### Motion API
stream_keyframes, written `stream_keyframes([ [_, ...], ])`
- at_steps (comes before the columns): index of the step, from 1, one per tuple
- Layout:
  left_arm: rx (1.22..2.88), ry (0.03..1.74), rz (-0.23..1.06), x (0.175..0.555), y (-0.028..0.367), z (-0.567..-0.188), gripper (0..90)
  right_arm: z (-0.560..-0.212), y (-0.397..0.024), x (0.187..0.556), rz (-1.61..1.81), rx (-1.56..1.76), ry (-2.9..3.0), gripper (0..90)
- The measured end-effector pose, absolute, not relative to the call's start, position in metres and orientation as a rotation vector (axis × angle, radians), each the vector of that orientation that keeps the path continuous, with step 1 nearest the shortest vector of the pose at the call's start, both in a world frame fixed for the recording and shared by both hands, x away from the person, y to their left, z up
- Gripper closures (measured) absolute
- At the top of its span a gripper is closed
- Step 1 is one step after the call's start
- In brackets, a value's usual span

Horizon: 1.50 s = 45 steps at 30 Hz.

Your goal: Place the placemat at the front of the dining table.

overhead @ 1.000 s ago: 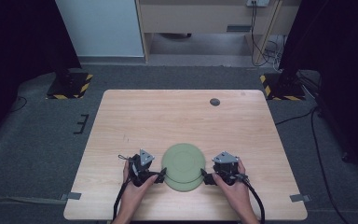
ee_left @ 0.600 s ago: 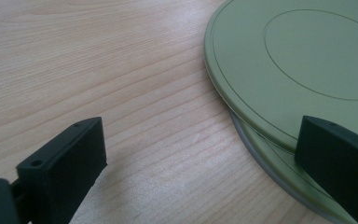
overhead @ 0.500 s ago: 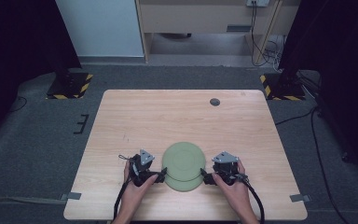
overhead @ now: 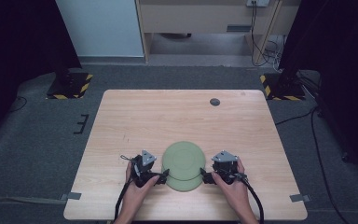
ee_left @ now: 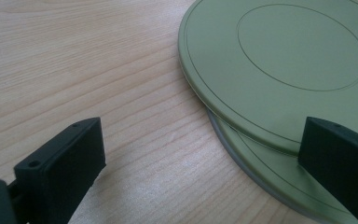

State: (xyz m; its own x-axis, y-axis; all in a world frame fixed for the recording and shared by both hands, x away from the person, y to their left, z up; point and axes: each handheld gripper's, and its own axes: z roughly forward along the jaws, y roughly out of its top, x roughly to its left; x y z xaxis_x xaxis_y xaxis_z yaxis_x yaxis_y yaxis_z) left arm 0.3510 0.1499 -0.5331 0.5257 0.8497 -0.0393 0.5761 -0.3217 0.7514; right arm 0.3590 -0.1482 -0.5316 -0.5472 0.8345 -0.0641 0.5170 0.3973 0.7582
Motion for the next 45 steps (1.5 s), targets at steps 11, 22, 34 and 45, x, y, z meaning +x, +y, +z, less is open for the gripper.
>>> stream_keyframes([
  [11, 2.043, 1.143, 0.480, 0.347, 0.148, -0.532, 1.9, -0.526, -0.151, 0.358, 0.978, 1.174, 2.232, 5.2],
  [22, 2.067, 1.118, 0.468, 0.342, 0.141, -0.532, 1.9, -0.501, -0.155, 0.381, 0.956, 1.210, 2.323, 5.3],
  [34, 2.066, 1.112, 0.446, 0.345, 0.140, -0.534, 0.0, -0.484, -0.128, 0.423, 0.915, 1.162, 2.459, 9.1],
  [45, 2.061, 1.116, 0.436, 0.346, 0.140, -0.534, 0.1, -0.486, -0.105, 0.463, 0.923, 1.162, 2.578, 8.3],
])
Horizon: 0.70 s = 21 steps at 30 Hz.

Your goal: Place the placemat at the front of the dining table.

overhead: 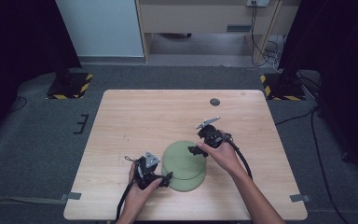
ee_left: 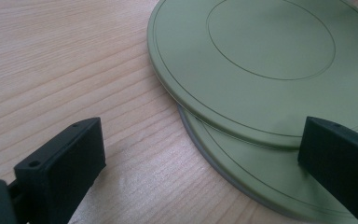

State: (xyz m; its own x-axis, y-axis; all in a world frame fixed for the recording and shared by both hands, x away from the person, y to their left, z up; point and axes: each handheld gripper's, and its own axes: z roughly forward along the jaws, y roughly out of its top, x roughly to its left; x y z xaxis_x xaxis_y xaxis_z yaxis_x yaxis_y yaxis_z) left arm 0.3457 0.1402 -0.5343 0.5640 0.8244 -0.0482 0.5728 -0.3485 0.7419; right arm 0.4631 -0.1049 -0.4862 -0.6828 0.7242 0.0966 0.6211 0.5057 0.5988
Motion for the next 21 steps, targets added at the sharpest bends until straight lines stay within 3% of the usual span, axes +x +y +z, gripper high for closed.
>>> stream_keyframes([
  [21, 2.048, 1.151, 0.386, 0.350, 0.144, -0.535, 0.1, -0.516, -0.086, 0.485, 0.959, 1.147, 2.757, 13.8],
])
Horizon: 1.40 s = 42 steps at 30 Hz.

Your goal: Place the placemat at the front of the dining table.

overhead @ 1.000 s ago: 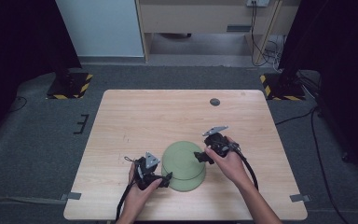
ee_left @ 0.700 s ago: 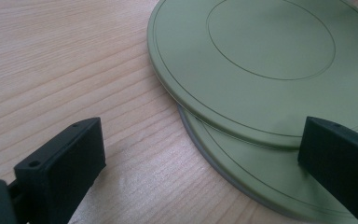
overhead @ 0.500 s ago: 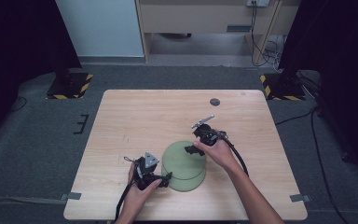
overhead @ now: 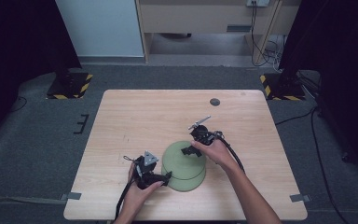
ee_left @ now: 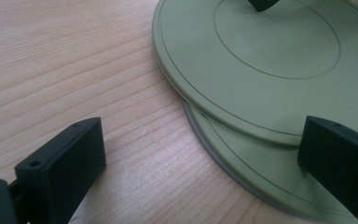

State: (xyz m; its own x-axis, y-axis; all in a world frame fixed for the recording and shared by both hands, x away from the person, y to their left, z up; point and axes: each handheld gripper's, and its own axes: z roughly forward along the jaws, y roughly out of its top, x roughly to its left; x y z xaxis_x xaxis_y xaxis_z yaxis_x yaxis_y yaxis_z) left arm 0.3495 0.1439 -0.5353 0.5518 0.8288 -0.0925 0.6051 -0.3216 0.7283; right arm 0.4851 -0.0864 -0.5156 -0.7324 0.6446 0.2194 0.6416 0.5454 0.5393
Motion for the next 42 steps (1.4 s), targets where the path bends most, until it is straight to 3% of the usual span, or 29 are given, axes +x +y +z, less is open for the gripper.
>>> stream_keyframes([
  [13, 2.041, 1.169, 0.382, 0.350, 0.143, -0.536, 0.0, -0.510, -0.086, 0.481, 0.995, 1.138, 2.787, 20.6],
  [27, 2.044, 1.172, 0.429, 0.347, 0.141, -0.535, 0.0, -0.468, -0.094, 0.456, 1.033, 1.043, 2.734, 27.5],
  [42, 2.036, 1.180, 0.437, 0.346, 0.141, -0.535, 0.0, -0.472, -0.100, 0.450, 1.007, 1.023, 2.768, 54.2],
])
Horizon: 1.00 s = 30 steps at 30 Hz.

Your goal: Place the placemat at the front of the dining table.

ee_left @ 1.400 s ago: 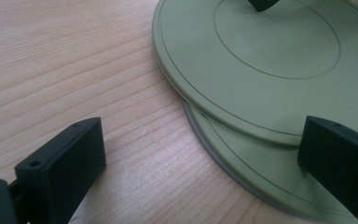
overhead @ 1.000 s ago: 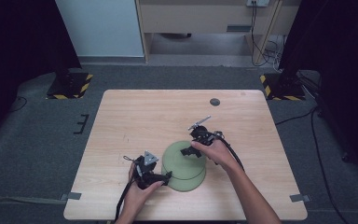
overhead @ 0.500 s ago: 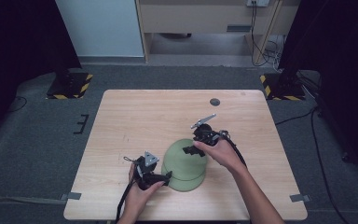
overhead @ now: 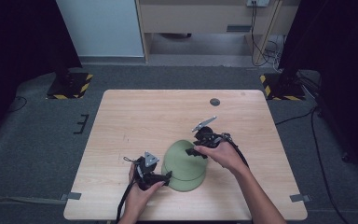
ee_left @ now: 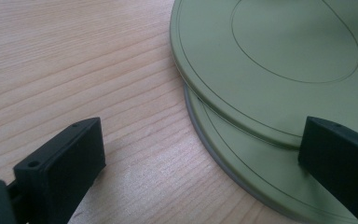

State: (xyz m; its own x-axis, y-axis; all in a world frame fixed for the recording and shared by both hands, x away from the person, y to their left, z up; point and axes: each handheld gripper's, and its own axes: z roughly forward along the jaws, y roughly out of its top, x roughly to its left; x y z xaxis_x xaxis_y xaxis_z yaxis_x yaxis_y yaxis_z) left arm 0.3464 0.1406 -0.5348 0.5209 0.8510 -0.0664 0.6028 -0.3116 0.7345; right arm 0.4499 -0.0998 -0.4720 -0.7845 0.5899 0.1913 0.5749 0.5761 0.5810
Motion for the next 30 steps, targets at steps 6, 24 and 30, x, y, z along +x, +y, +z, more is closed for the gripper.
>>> stream_keyframes([
  [6, 2.034, 1.182, 0.444, 0.346, 0.140, -0.535, 0.0, -0.471, -0.101, 0.450, 0.990, 1.010, 2.736, 68.3],
  [24, 2.001, 1.214, 0.490, 0.351, 0.166, -0.528, 1.9, -0.463, -0.107, 0.452, 0.979, 0.997, 2.670, 85.2],
  [30, 1.972, 1.258, 0.514, 0.358, 0.185, -0.526, 2.3, -0.460, -0.109, 0.453, 0.983, 1.013, 2.649, 85.4],
])
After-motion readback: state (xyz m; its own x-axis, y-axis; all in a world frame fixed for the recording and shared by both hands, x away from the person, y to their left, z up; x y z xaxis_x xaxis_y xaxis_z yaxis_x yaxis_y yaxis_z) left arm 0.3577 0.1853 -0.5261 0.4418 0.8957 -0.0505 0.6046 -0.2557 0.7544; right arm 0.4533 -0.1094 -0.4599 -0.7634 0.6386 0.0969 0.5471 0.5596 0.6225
